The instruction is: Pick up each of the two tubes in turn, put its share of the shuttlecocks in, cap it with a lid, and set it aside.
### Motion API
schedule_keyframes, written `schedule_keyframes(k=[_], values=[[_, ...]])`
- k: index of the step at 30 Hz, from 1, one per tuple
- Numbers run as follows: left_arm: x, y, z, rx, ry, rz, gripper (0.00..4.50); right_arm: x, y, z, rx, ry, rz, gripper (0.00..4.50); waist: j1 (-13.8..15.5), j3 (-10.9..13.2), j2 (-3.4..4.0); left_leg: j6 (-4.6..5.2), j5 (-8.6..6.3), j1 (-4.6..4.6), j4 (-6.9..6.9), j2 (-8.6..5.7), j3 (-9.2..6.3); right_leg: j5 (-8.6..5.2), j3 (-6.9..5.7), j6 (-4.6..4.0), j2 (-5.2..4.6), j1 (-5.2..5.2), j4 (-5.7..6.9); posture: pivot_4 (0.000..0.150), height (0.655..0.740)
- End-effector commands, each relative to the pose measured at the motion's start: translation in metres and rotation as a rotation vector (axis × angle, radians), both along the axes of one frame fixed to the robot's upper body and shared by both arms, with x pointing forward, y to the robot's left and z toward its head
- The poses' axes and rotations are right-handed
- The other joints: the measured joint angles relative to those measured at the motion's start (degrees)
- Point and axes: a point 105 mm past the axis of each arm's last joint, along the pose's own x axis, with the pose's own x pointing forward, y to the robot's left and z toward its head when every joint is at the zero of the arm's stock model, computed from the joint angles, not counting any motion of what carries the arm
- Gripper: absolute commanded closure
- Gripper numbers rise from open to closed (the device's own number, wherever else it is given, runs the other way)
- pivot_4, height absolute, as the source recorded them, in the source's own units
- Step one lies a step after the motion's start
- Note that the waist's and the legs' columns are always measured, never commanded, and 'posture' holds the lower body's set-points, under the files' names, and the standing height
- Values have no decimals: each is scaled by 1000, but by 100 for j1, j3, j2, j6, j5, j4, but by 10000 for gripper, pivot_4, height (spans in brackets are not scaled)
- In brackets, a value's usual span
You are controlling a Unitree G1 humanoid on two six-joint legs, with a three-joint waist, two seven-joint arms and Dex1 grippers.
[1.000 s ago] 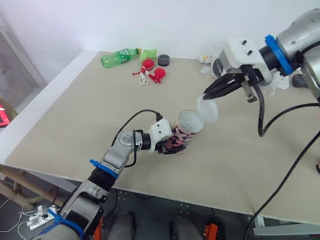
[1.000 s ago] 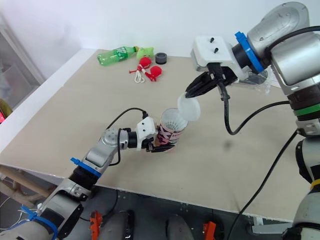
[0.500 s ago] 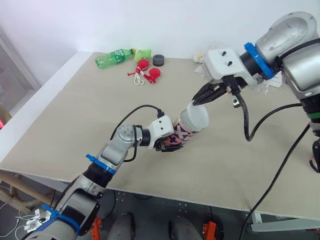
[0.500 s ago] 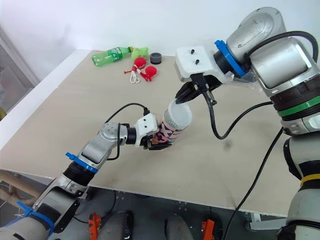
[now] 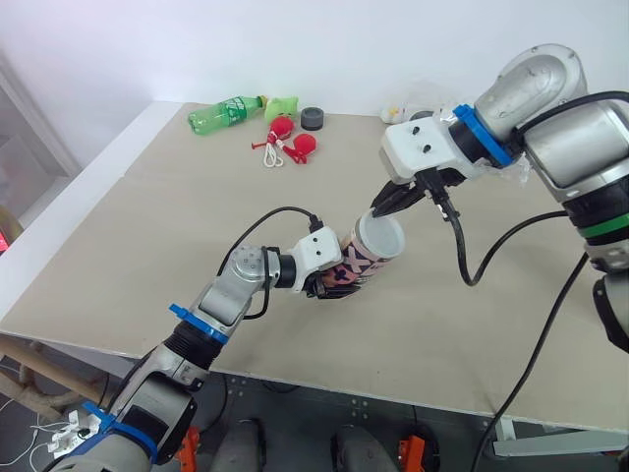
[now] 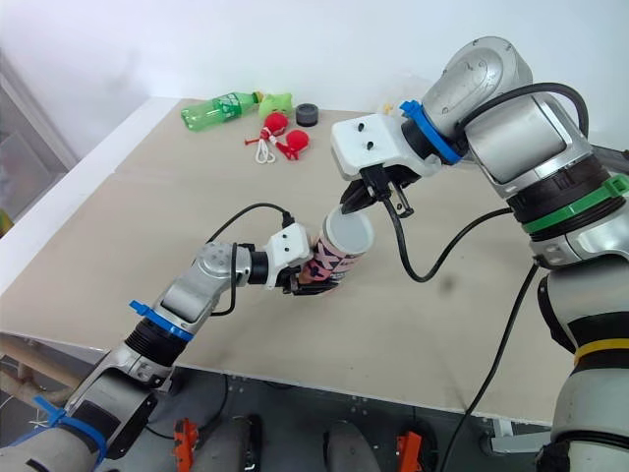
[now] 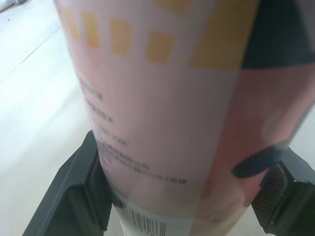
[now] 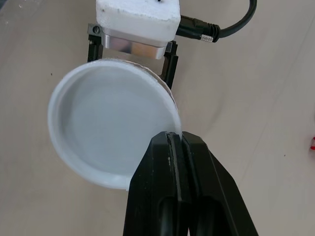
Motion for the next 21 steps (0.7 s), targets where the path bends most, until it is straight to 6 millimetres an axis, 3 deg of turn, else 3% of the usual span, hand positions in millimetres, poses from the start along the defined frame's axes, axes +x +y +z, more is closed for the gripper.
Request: schedule_keyframes(k=[1,19,21], values=[[2,10,-28,67,73,55,14362,0,-7,-4,-64,0,3,42978,0,0,0,0,0,0,0,0,0,0,0,0,0,0,0,1500,7400],[1,9,-29,68,80,54,14362,-1,-1,-15,-118,-24,61,42978,0,-8,-8,0,0,7,1,0,-1,2,0,2,0,8,0,1500,7400],[1,9,-29,68,81,54,14362,-1,0,-14,-110,-25,62,39057,1,-9,-9,0,0,8,1,0,-1,2,0,1,0,8,0,1500,7400]])
